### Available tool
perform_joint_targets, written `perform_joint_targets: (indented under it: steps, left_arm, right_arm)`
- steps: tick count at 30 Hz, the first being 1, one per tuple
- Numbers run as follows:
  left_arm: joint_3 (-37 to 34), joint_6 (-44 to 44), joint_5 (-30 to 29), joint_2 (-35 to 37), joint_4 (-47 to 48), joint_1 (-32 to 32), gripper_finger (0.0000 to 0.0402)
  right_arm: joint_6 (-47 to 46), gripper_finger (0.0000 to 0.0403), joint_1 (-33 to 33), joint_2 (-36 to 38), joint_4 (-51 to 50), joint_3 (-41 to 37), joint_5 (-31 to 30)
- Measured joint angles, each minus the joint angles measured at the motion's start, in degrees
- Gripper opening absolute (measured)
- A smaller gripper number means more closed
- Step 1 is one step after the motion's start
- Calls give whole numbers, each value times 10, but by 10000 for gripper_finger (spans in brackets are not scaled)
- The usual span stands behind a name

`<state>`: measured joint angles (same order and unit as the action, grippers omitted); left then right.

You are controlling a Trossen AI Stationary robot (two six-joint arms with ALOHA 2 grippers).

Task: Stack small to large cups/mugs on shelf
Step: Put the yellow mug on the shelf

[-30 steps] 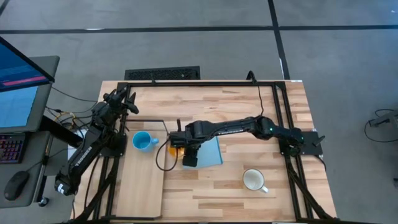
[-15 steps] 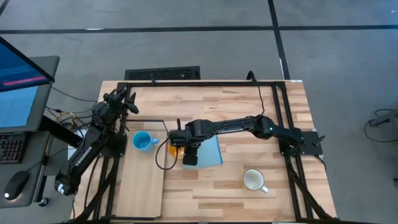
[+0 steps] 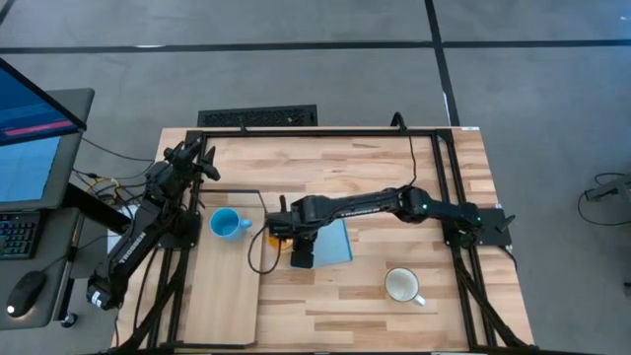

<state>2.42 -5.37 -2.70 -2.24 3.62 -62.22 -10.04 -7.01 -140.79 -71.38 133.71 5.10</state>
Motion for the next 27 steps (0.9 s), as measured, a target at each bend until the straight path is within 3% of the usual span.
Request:
perform_joint_targets:
  steps: [15, 20, 27]
  left_arm:
    - [0, 6, 0, 0, 0, 0, 217]
    - [0, 6, 0, 0, 0, 0, 217]
    - [0, 6, 0, 0, 0, 0, 217]
  right_arm:
    - [0, 97, 4, -1, 0, 0, -9]
    - [0, 68, 5, -1, -1, 0, -11]
    - [-6, 66, 2, -1, 2, 1, -22]
